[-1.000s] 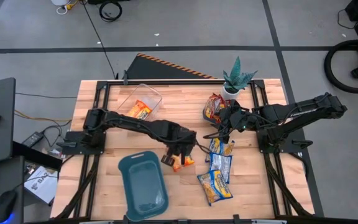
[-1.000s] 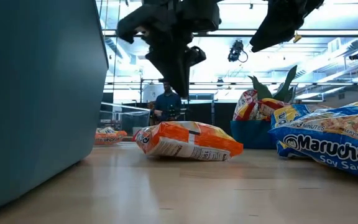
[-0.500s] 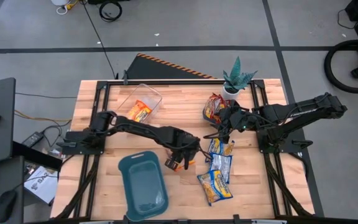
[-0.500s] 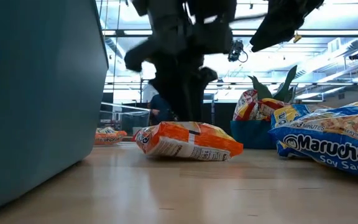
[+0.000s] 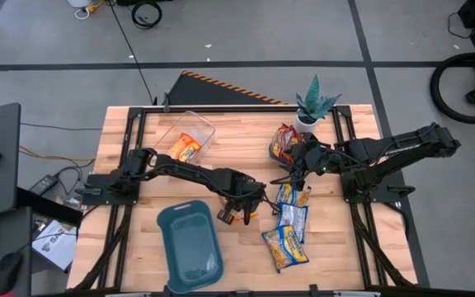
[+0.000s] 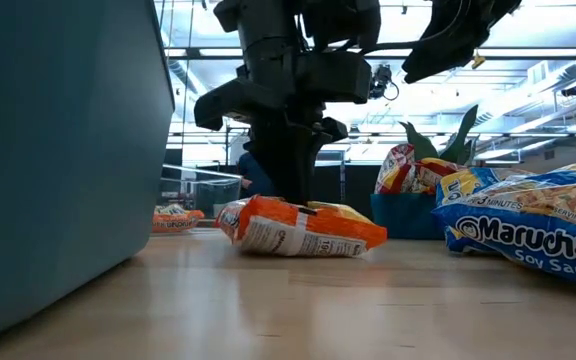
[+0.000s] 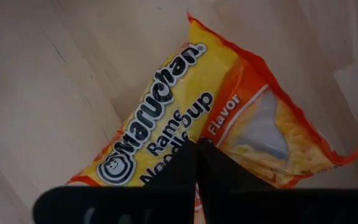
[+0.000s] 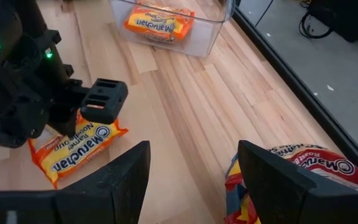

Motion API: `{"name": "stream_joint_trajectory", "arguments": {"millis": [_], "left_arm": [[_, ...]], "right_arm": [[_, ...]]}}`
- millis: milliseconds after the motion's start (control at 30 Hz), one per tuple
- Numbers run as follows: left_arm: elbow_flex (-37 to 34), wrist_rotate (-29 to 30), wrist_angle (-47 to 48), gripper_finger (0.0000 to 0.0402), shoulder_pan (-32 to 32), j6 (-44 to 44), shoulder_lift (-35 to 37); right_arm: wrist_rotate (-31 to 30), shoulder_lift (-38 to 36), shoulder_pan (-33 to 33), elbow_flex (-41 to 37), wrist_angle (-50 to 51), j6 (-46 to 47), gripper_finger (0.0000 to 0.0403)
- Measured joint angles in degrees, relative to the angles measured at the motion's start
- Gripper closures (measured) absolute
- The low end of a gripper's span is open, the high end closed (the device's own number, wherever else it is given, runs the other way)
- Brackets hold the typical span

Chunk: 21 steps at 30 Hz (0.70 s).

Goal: Sort Maruchan noodles
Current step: Put the orange noodle pack into the transparent bin

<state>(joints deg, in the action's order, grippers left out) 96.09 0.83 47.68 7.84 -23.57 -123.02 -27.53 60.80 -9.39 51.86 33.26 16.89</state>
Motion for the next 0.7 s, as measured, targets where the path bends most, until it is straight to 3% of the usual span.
{"name": "stream_joint_trajectory", "arguments": {"millis": [267,700], "left_arm": [[0.12,2.7,4.43,0.0398,-0.53,0.66,2.61],[0.02,9.81,13.13,0.04,-5.71,4.81,12.97]], "right_arm": [[0.0,0.0,0.0,0.0,0.09,0.04,0.0154],[0.18,-0.01,0.0,-0.15,0.83,0.98,0.0154]]}}
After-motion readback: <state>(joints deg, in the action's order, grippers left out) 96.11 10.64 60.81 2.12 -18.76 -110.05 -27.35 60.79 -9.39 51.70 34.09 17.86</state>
